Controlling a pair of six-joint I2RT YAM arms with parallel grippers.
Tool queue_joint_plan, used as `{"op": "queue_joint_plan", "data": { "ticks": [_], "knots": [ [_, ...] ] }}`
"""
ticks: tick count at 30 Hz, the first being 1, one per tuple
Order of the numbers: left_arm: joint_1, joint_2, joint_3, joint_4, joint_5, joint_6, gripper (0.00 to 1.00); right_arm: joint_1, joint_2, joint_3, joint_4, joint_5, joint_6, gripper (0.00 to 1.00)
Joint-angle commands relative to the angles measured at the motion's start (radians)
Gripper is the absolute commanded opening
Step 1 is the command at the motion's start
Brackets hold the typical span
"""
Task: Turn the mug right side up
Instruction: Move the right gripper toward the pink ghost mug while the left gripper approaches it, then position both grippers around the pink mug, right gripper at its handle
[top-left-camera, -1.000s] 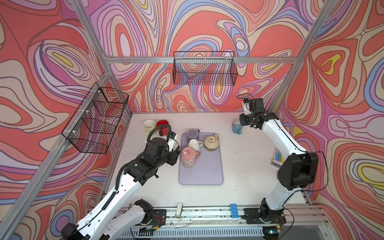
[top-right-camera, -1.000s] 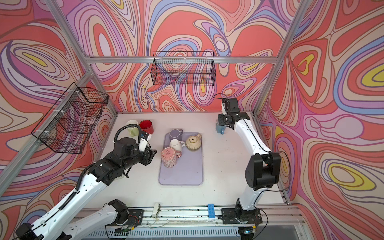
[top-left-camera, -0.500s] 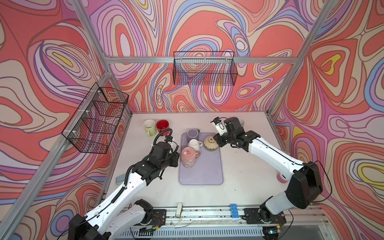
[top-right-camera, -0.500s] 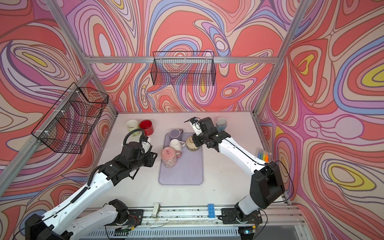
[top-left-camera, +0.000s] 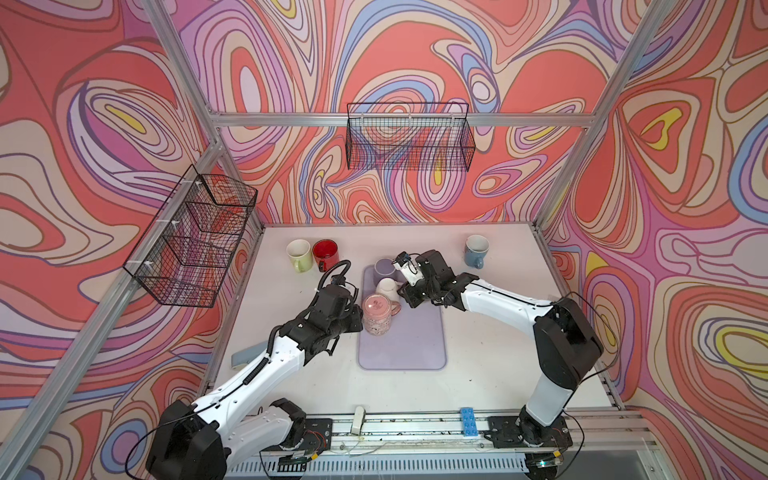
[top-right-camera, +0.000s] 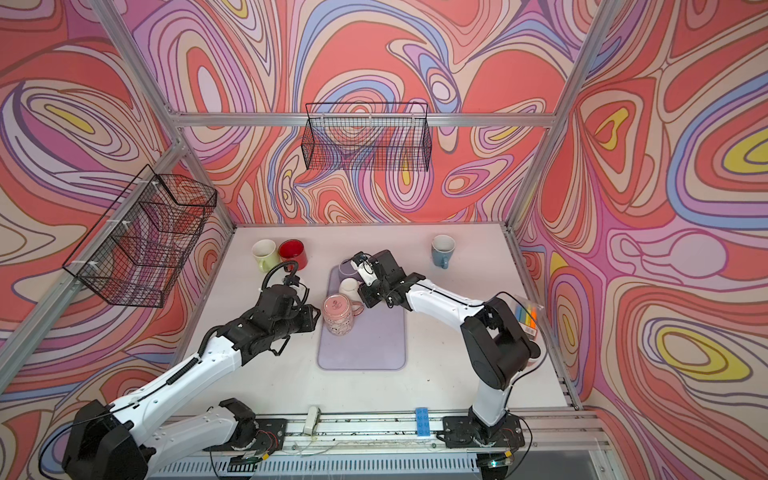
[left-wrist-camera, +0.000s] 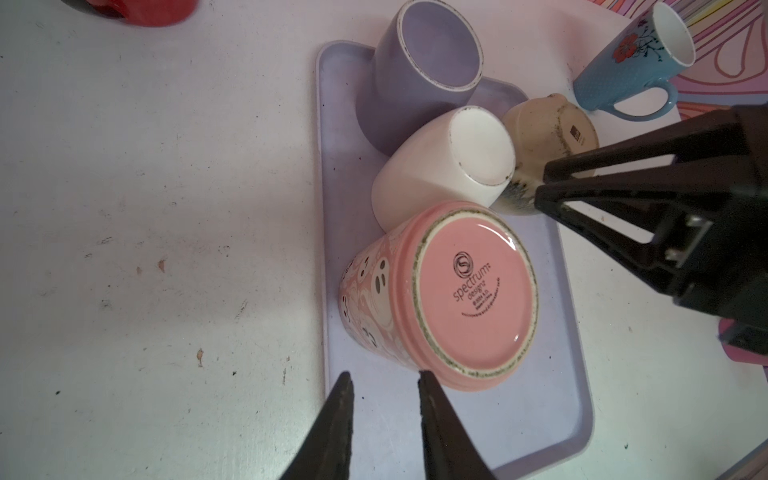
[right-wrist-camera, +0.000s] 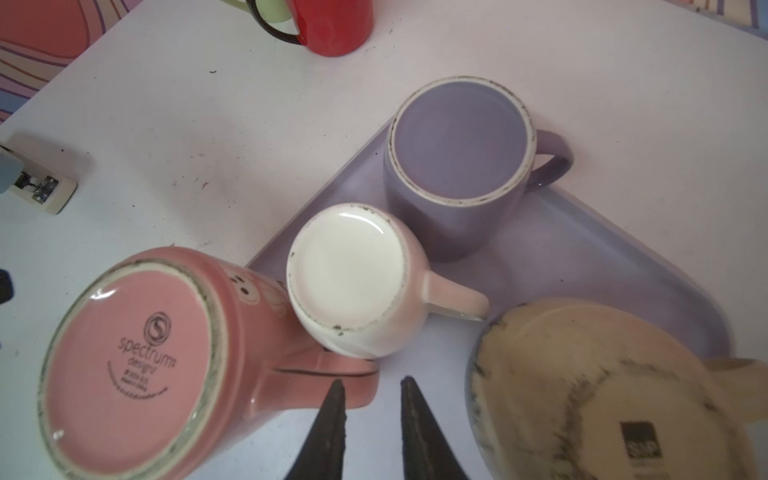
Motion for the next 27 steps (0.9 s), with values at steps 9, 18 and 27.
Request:
{"op": "queue_joint_plan", "data": {
  "ticks": [9, 18, 27],
  "knots": [
    [0.003, 0.077, 0.025, 0.078, 0.003, -0.012, 0.31, 0.011, 0.100, 0.009, 0.064, -0.028, 0.018, 0.23],
    [0.004, 0.142, 0.035, 0.133, -0.003, 0.004, 0.30, 0.019, 0.088, -0.026, 0.053, -0.046, 0.021, 0.23],
    [0.004, 0.192, 0.039, 0.192, 0.004, 0.016, 0.30, 0.030, -0.057, -0.143, 0.016, -0.028, 0.077, 0.22]
  ]
}}
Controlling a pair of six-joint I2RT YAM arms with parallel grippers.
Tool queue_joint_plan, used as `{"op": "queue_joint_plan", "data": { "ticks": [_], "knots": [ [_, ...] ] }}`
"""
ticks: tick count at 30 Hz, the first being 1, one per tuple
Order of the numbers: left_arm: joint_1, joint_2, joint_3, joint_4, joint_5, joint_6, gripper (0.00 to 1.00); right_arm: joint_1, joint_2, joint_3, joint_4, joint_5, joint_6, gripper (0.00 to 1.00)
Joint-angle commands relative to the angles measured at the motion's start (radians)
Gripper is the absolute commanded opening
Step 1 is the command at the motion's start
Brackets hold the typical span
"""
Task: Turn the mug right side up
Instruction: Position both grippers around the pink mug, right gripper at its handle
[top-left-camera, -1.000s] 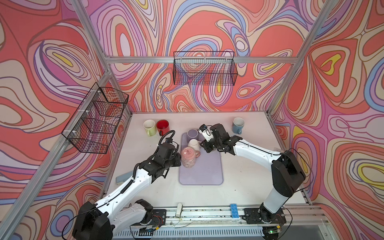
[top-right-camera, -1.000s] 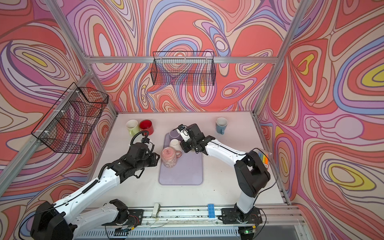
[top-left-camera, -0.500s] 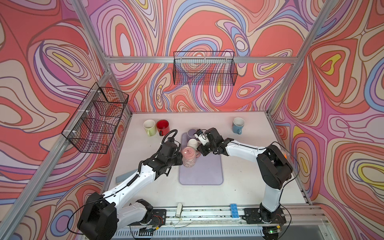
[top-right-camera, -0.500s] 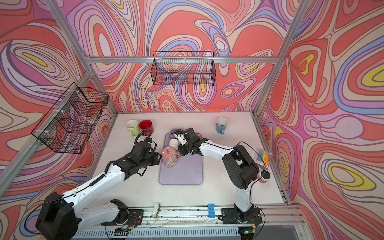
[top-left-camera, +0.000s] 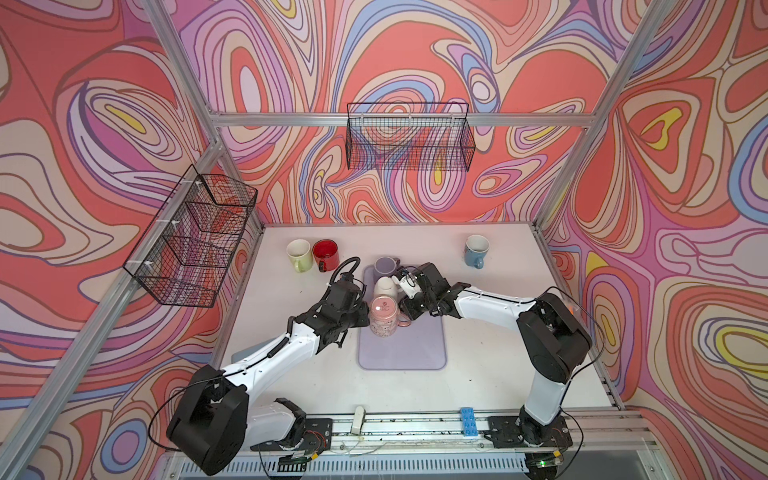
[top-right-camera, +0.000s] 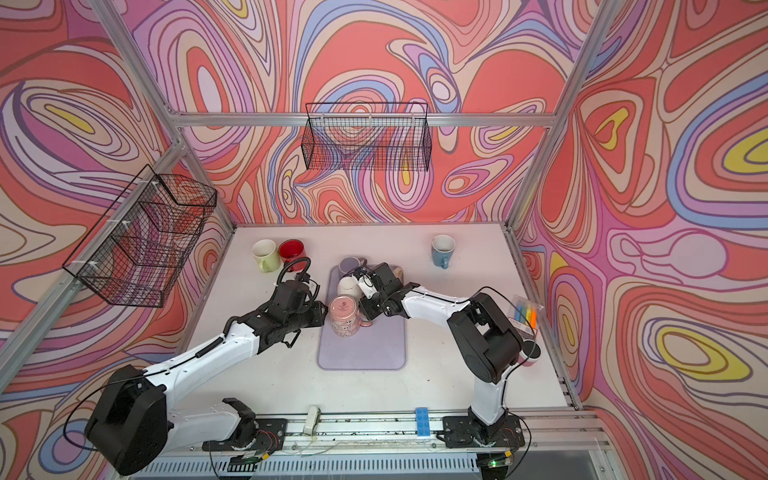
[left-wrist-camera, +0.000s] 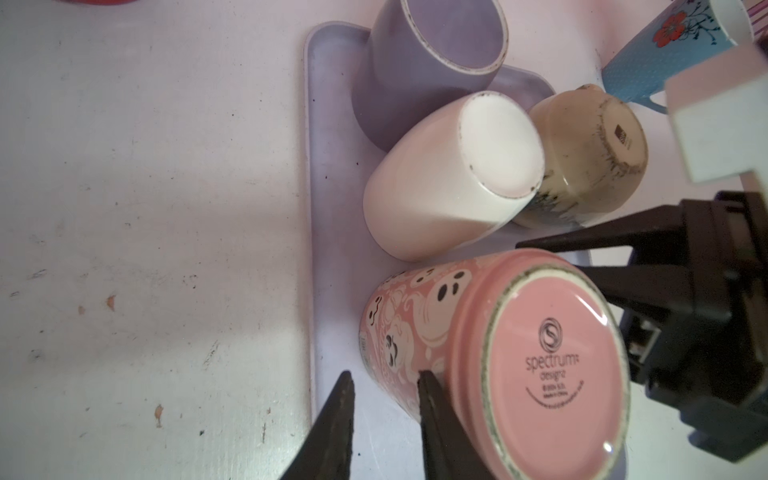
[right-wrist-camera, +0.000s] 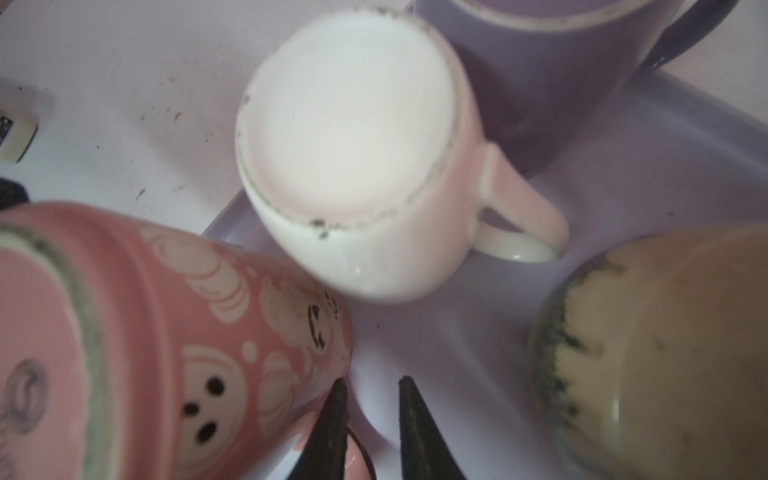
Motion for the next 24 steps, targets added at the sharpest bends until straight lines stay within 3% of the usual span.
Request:
{"op": "queue_joint_plan", "data": {
  "ticks": [1, 9, 16, 24],
  "knots": [
    [0.004, 0.020, 0.027, 0.059, 0.006, 0.007, 0.30, 0.016, -0.090, -0.044, -0.025, 0.005, 0.047, 0.22],
    [0.002, 0.069, 0.022, 0.145, 0.049, -0.012, 0.30, 0.024, -0.200, -0.129, -0.062, 0.007, 0.097, 0.24],
    [-0.011, 0.102, 0.037, 0.187, 0.055, -0.003, 0.31, 0.021, -0.298, -0.120, -0.242, 0.144, -0.009, 0.27],
    [-0.035, 0.131, 0.069, 0.201, 0.043, 0.015, 0.31, 0.021, -0.372, -0.154, -0.319, 0.102, -0.080, 0.30]
  ]
}}
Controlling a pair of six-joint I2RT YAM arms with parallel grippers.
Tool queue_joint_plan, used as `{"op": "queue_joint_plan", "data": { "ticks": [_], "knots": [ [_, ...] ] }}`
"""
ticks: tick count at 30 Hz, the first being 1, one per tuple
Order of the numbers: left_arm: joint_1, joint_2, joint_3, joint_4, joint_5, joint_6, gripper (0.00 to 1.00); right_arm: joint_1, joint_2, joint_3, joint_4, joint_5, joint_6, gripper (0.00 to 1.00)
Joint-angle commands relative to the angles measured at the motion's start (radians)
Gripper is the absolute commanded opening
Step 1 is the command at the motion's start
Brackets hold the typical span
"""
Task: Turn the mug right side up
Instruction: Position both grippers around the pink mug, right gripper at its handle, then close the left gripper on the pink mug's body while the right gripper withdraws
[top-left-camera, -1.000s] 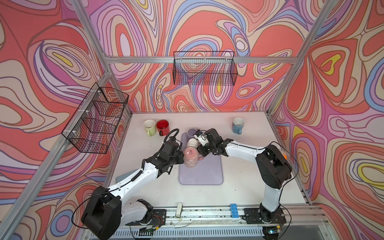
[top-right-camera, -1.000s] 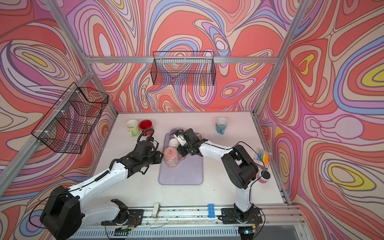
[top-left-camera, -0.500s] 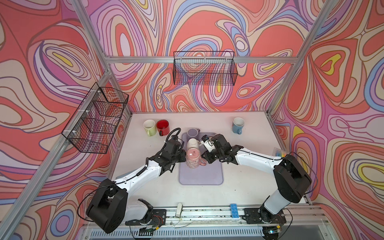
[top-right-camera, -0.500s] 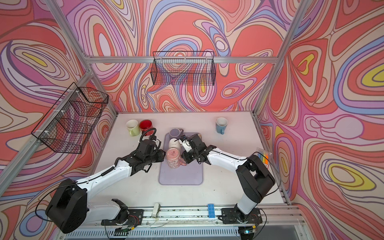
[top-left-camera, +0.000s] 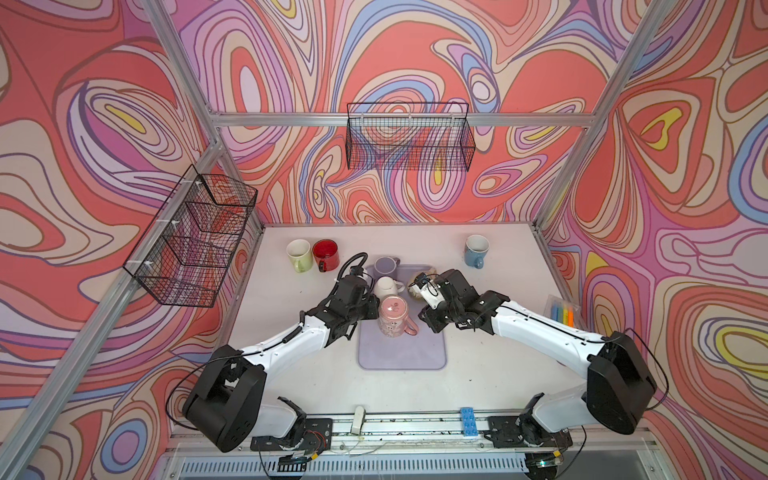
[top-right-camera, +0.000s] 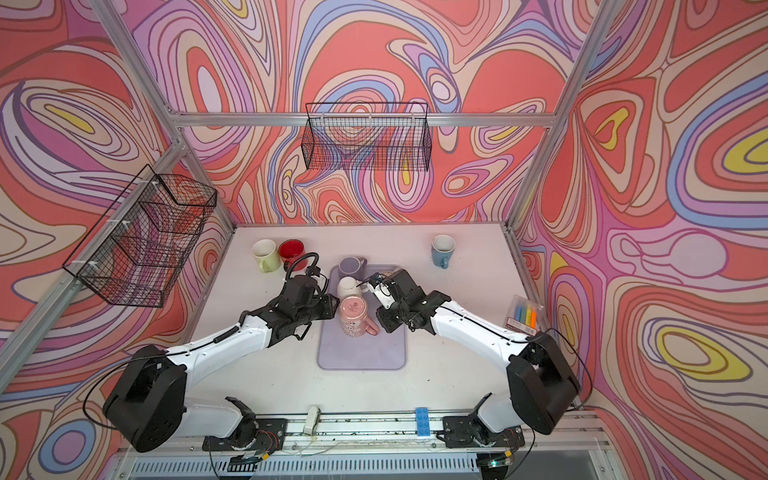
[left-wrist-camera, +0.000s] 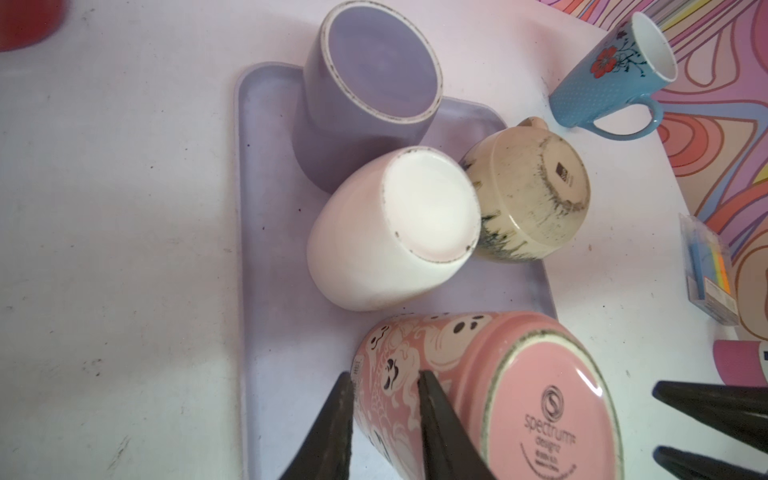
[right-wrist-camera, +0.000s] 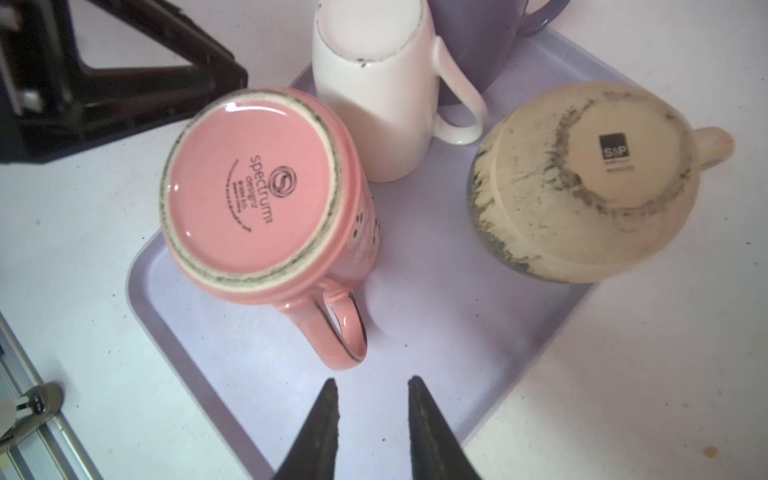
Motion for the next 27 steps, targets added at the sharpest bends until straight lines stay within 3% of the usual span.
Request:
{"op": "queue_joint_plan", "data": {
  "ticks": [1, 15, 27],
  "knots": [
    [-0.009, 0.012, 0.031, 0.027, 0.001, 0.012, 0.31, 0.002, 0.000, -0.032, -0.036, -0.001, -0.031, 0.30],
    [-0.015, -0.170, -0.088, -0.118, -0.050, 0.013, 0.31, 0.002, 0.127, -0.043, 0.105, 0.094, 0.035, 0.27],
    [-0.070, -0.070, -0.080, -0.022, -0.038, -0.019, 0.30, 0.042, 0.157, -0.059, 0.154, 0.055, 0.115, 0.25]
  ]
}}
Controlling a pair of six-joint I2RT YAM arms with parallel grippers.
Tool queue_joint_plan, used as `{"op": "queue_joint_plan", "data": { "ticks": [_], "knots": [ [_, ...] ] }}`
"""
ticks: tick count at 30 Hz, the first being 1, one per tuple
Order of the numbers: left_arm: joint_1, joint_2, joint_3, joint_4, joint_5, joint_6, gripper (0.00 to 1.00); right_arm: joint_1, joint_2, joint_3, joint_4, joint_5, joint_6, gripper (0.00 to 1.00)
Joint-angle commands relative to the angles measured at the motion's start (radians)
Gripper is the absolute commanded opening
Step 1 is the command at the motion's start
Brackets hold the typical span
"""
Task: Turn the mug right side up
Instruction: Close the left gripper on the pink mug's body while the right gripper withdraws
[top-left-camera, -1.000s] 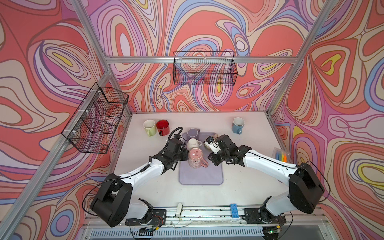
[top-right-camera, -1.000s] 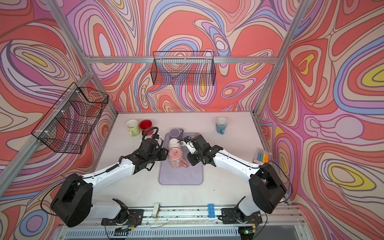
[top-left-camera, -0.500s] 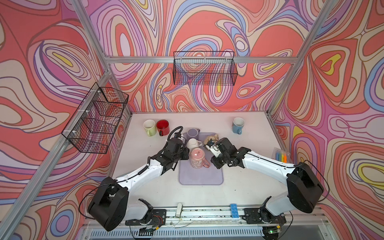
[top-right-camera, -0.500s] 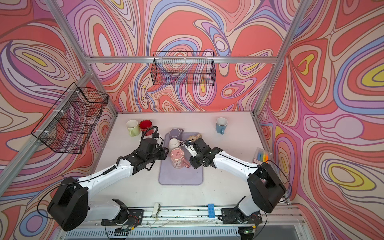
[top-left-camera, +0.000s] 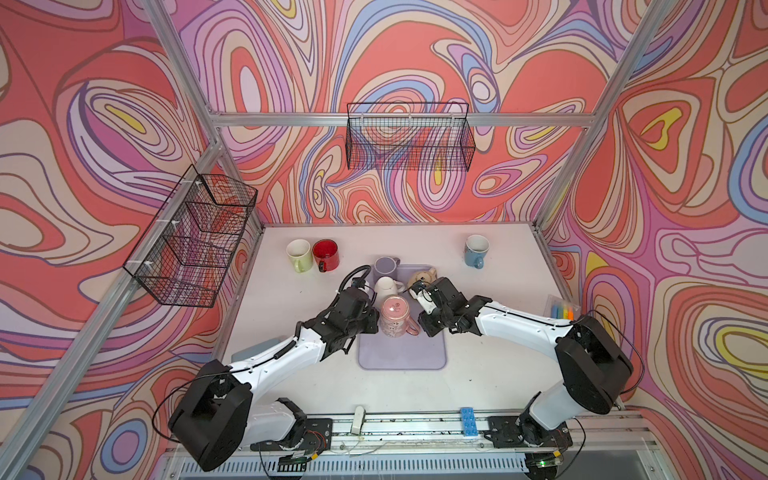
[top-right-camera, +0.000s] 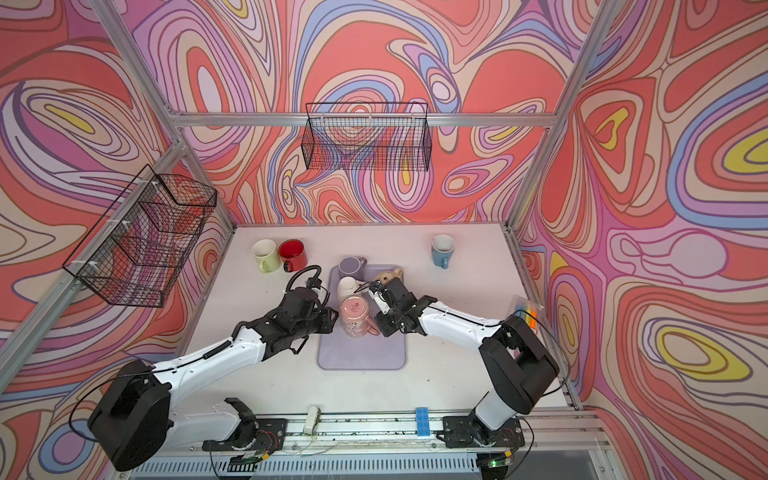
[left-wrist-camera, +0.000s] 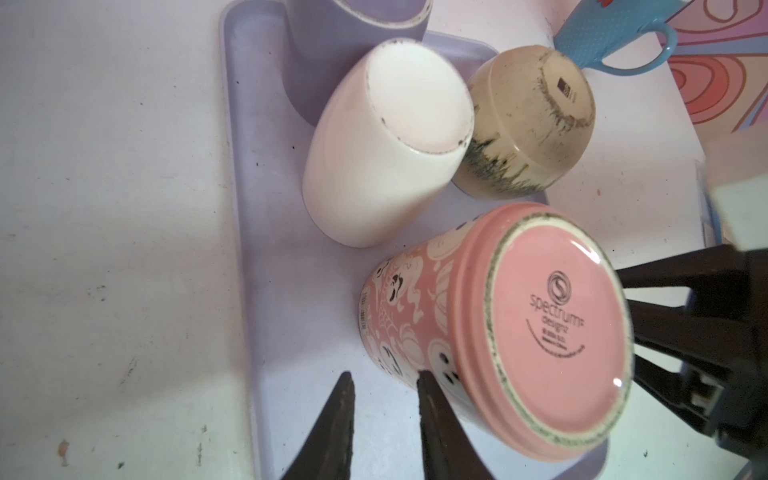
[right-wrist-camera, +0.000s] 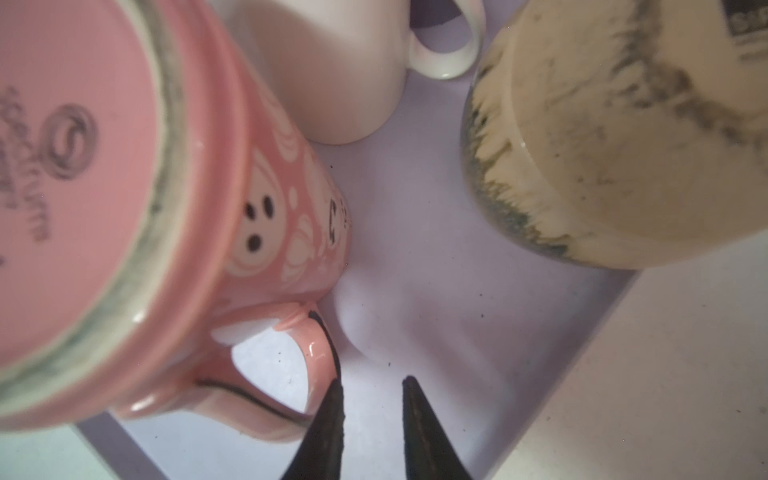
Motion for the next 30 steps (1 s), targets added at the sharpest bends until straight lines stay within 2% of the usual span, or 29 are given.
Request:
{"op": "queue_joint_plan", "data": {
  "ticks": [1, 12, 23, 30],
  "knots": [
    [-0.004, 0.031, 0.008, 0.057, 0.000, -0.018, 0.30, 0.032, 0.007, -0.018, 0.028, -0.011, 0.045, 0.25],
    [-0.005, 0.145, 0.041, 0.176, 0.012, -0.019, 0.30, 0.122, -0.002, -0.074, 0.135, -0.031, 0.208, 0.23],
    [-0.005, 0.223, 0.078, 0.254, 0.018, -0.022, 0.29, 0.181, 0.021, -0.101, 0.246, 0.014, 0.415, 0.21],
    [-0.004, 0.132, 0.059, 0.168, -0.032, 0.021, 0.29, 0.173, -0.058, -0.055, 0.094, 0.069, 0.357, 0.23]
  ]
}}
